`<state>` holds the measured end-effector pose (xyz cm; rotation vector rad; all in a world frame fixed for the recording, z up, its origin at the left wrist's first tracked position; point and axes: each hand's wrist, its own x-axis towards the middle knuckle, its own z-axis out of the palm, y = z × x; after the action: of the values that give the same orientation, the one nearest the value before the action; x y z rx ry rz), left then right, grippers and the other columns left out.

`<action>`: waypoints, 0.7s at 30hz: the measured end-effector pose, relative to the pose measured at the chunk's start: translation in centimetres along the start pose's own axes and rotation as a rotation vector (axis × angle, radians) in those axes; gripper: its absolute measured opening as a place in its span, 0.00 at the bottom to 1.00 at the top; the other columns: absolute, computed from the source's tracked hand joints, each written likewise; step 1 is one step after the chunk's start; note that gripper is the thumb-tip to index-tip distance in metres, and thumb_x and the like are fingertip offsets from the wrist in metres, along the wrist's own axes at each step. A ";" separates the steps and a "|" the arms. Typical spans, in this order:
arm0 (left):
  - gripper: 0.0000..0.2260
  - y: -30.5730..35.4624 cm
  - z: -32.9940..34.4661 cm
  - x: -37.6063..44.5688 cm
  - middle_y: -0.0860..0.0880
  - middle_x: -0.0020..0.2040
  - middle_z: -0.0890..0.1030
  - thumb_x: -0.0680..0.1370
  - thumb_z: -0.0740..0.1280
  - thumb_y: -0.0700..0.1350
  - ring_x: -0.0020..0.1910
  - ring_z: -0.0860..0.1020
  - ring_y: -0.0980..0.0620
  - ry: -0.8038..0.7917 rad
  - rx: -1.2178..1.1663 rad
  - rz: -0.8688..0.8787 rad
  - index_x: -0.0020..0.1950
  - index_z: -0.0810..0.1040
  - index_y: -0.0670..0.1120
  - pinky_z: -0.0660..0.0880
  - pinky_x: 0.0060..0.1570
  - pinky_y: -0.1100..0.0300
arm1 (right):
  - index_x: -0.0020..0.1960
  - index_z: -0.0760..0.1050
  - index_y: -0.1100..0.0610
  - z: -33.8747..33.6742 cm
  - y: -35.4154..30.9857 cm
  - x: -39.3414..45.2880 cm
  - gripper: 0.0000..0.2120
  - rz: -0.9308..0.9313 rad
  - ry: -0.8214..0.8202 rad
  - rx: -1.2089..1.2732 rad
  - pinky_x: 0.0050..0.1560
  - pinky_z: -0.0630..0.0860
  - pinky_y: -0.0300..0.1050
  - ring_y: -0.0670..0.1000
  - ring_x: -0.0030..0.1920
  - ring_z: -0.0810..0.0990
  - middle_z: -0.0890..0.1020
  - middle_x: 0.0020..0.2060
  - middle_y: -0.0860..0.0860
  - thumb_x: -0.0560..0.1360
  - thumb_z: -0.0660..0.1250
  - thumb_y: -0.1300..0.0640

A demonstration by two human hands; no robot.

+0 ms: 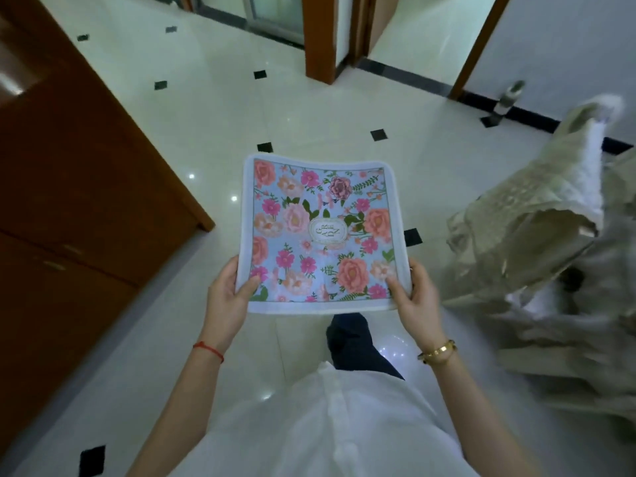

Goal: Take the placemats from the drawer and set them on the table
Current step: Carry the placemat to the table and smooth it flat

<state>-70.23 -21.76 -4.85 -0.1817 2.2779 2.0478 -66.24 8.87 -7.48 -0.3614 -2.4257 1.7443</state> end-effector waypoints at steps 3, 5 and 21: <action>0.18 0.6 3.4 6.5 0.55 0.54 0.83 0.77 0.67 0.37 0.53 0.82 0.54 -0.079 0.010 0.012 0.59 0.78 0.58 0.80 0.47 0.63 | 0.56 0.70 0.41 -1.3 0.7 4.8 0.11 0.020 0.069 0.006 0.50 0.81 0.47 0.45 0.51 0.82 0.81 0.51 0.44 0.77 0.67 0.52; 0.17 1.2 6.4 10.9 0.51 0.55 0.83 0.77 0.67 0.36 0.53 0.82 0.52 -0.114 0.009 0.016 0.62 0.77 0.52 0.80 0.48 0.62 | 0.55 0.70 0.37 -2.7 0.7 8.4 0.13 0.004 0.126 -0.007 0.48 0.80 0.39 0.41 0.49 0.81 0.81 0.48 0.40 0.77 0.67 0.53; 0.17 10.5 32.3 39.5 0.51 0.54 0.82 0.77 0.67 0.36 0.52 0.81 0.50 -0.420 0.024 0.047 0.61 0.76 0.53 0.79 0.48 0.64 | 0.56 0.72 0.50 -17.9 1.7 34.8 0.10 0.084 0.462 -0.056 0.46 0.78 0.39 0.42 0.47 0.81 0.81 0.48 0.46 0.77 0.67 0.57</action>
<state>-111.57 9.93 -3.27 0.2803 2.0596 1.8602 -95.15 35.11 -4.48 -0.7848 -2.1501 1.4248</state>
